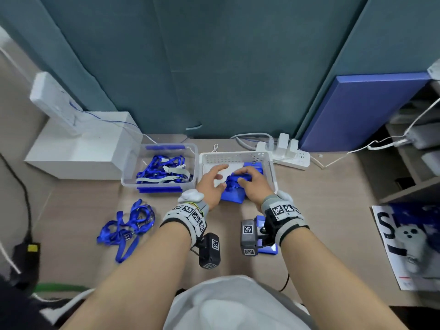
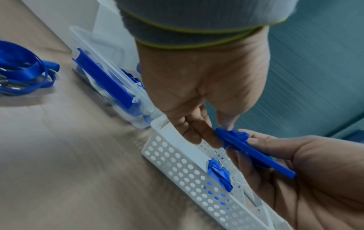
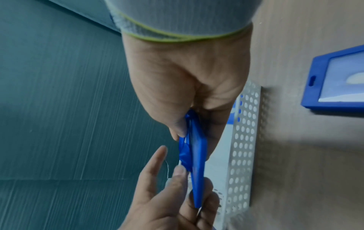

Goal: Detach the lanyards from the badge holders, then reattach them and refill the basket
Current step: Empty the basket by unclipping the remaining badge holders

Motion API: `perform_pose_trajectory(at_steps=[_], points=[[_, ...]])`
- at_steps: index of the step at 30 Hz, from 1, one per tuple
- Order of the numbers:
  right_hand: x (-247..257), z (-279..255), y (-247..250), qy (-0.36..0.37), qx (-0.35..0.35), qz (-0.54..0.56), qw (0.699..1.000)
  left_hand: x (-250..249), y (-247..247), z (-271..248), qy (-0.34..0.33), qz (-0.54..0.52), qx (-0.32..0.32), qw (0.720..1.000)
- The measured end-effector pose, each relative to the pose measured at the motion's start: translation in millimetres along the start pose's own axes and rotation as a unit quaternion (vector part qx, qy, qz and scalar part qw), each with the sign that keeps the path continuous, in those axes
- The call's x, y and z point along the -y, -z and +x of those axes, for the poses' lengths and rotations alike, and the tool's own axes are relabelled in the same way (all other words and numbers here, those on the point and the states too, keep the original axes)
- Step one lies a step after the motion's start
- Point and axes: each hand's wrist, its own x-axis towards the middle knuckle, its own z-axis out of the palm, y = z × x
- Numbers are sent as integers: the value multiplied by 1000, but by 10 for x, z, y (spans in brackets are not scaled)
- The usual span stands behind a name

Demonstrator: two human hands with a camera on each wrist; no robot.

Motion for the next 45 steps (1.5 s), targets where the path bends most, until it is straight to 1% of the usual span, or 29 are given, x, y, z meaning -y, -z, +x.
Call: perform_pose_trajectory(at_steps=[3, 6, 10, 12, 14, 16, 20, 26, 30, 32, 34, 36, 40, 43, 45], points=[[-22, -160, -55, -13, -7, -7, 1000, 40, 52, -122, -39, 77, 37, 996], [-26, -251, -97, -33, 4, -4, 999, 30, 86, -216, -52, 50, 44, 996], [19, -382, -201, -41, 7, -23, 999, 22, 200, -379, -56, 39, 37, 997], [29, -434, -269, -32, 4, -32, 999, 28, 262, -448, -59, 61, 35, 996], [24, -472, -337, -14, 2, -52, 999, 34, 297, -513, -67, 88, 16, 994], [23, -514, -403, 1, 9, -68, 998, 36, 313, -563, -60, 110, 10, 992], [18, -620, -506, 20, 22, -75, 997, 75, 337, -618, -61, 225, 32, 972], [55, -712, -578, 34, 36, -75, 996, 66, 399, -674, -81, 275, -14, 958], [76, -720, -604, 38, 44, -72, 996, 27, 394, -689, -99, 328, -12, 939], [81, -715, -600, 36, 43, -64, 996, 10, 383, -691, -108, 325, -11, 939], [70, -699, -589, 26, 42, -59, 997, 20, 382, -687, -109, 300, -7, 948], [52, -685, -579, 17, 42, -53, 998, 27, 388, -682, -89, 272, -2, 958], [35, -646, -524, 26, 32, -37, 998, -56, 409, -661, -45, 167, 13, 985], [28, -606, -477, 27, 14, -53, 998, -125, 434, -661, -20, 128, 30, 991], [42, -592, -455, 25, -3, -66, 997, -130, 440, -645, -14, 129, 45, 991]])
